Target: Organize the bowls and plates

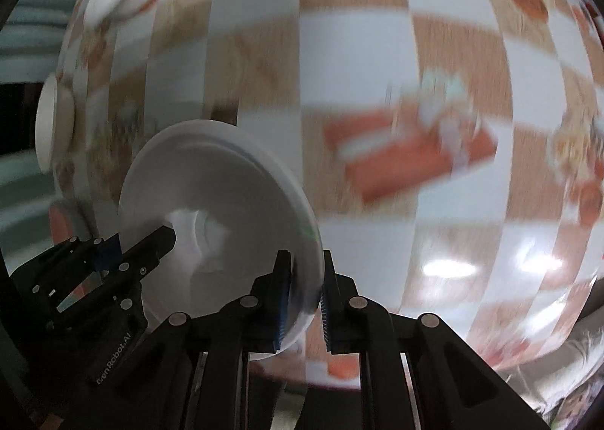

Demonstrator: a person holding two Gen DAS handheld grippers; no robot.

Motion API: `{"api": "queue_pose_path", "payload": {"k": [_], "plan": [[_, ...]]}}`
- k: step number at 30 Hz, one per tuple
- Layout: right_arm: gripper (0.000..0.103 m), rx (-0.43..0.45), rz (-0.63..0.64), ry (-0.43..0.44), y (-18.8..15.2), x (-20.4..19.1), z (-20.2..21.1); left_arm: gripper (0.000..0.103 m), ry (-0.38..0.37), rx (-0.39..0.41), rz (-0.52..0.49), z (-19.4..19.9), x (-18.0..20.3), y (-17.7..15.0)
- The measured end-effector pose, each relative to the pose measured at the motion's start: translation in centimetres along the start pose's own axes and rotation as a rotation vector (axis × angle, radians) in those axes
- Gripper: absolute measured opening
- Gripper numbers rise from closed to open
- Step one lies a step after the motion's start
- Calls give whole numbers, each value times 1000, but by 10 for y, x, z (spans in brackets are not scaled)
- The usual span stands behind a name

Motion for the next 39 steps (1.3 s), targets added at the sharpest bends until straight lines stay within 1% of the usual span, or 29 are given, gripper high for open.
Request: {"api": "queue_pose_path", "payload": {"k": [1, 4, 5, 6, 7, 8, 9, 10, 11, 12, 13, 14, 15, 16, 18, 19, 21, 24, 26, 28, 29, 31, 35, 39], "plan": [[16, -4, 3, -2, -11, -1, -4, 18, 0, -4, -3, -2, 3, -6], [16, -12, 0, -3, -26, -6, -14, 18, -6, -14, -3, -7, 5, -16], [16, -12, -2, -6, -27, -7, -15, 18, -8, -14, -1, -8, 2, -23], [16, -10, -4, -8, -31, -3, -17, 19, -8, -9, -1, -7, 2, -22], [16, -6, -2, -10, -29, -3, -17, 22, -5, -2, -4, -7, 0, -32], [16, 1, 4, -16, -26, -5, -15, 24, 2, 6, -8, -1, -3, -28], [16, 10, 9, -28, -13, -2, -7, 38, 20, 18, -16, 5, -9, -28], [16, 17, 9, -33, -13, -5, -5, 60, 39, 29, -21, 9, -12, -26], [17, 22, 2, -34, -13, -4, -3, 70, 55, 43, -21, 15, -16, -23], [22, 23, -6, -33, -11, -5, -1, 79, 67, 68, -17, 21, -20, -22], [29, 26, -16, -35, -10, -4, 1, 79, 69, 89, -12, 27, -24, -19], [57, 36, -29, -39, -8, -1, 5, 80, 60, 98, -9, 32, -26, -21], [82, 48, -36, -38, -6, 5, 10, 80, 50, 97, -2, 37, -30, -25], [85, 65, -43, -35, -2, 7, 16, 80, 46, 98, 8, 40, -37, -27], [85, 80, -59, -42, 10, 7, 30, 81, 37, 101, 33, 45, -47, -31], [85, 89, -73, -48, 12, 10, 35, 81, 36, 103, 46, 52, -38, -25], [85, 114, -90, -67, 23, 19, 48, 81, 41, 117, 73, 58, -48, -25], [85, 146, -84, -68, 31, 14, 68, 81, 51, 147, 121, 76, -70, -18], [85, 165, -66, -62, 36, 7, 82, 81, 58, 165, 148, 77, -85, -21], [85, 178, -38, -50, 44, -12, 90, 81, 75, 187, 179, 86, -100, -13], [85, 184, -18, -42, 48, -26, 94, 81, 84, 193, 190, 87, -105, -12], [85, 189, 16, -29, 55, -42, 102, 81, 100, 202, 222, 96, -126, -13], [85, 177, 87, 11, 57, -99, 99, 81, 134, 221, 284, 107, -161, -16], [85, 163, 119, 42, 60, -145, 90, 81, 185, 233, 353, 117, -207, -21]]}}
Point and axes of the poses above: each gripper's, at about its wrist camera, not at the fingertips, and z roughly against the way its jaws point, x to its right, y to its top, the point moved 10 cm from there along -z, roughly the way its jaws point, and after that the axes turned 9 degrees about -z, right-handed, at the moved point
